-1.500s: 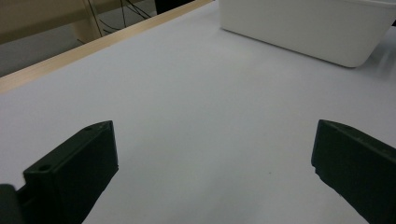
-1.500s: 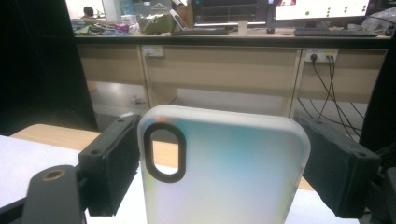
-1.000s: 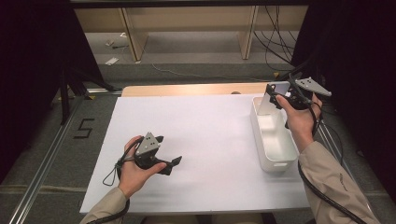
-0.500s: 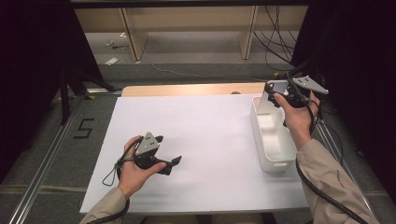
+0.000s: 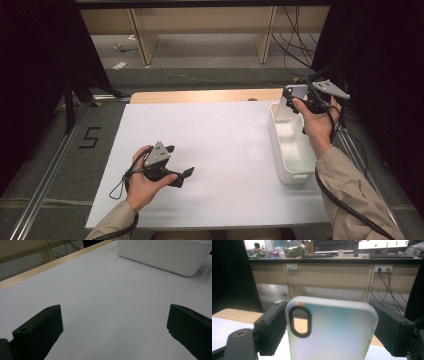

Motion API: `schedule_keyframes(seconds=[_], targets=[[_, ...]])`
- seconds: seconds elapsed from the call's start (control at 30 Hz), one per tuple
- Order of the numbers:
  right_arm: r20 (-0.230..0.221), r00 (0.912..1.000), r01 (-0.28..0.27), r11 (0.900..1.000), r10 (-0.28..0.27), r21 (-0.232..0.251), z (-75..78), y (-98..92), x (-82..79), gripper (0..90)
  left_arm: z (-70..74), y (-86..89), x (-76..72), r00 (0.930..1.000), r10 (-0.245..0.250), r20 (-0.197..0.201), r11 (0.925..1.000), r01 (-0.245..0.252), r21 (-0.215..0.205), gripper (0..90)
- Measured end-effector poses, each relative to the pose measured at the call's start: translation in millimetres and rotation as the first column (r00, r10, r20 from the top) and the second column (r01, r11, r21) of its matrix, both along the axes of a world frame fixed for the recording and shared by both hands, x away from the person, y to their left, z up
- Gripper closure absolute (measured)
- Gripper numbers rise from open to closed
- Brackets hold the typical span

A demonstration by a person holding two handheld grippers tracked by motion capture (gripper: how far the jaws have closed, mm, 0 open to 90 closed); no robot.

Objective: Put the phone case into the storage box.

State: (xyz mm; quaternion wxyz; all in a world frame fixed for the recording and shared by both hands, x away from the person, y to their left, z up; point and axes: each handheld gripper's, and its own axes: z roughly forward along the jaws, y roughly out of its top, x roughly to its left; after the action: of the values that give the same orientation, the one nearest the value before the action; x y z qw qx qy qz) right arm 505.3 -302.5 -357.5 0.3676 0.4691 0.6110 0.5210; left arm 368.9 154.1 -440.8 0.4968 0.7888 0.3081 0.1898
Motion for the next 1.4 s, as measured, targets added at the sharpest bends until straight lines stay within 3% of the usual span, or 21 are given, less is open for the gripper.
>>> schedule_keyframes(seconds=[0.77,1.4], targets=[[0.002,0.9999,0.016,1.000,-0.016,0.004,4.7,2.2,11.6,18.5,0.3,0.1,0.3,1.0000,-0.001,0.000,1.0000,0.001,-0.003,0.0],[-0.038,0.9985,0.038,0.999,-0.038,-0.009,-8.2,-0.5,23.7,18.5,0.1,0.0,0.5,1.0000,-0.003,-0.001,1.0000,0.003,-0.005,0.0]])
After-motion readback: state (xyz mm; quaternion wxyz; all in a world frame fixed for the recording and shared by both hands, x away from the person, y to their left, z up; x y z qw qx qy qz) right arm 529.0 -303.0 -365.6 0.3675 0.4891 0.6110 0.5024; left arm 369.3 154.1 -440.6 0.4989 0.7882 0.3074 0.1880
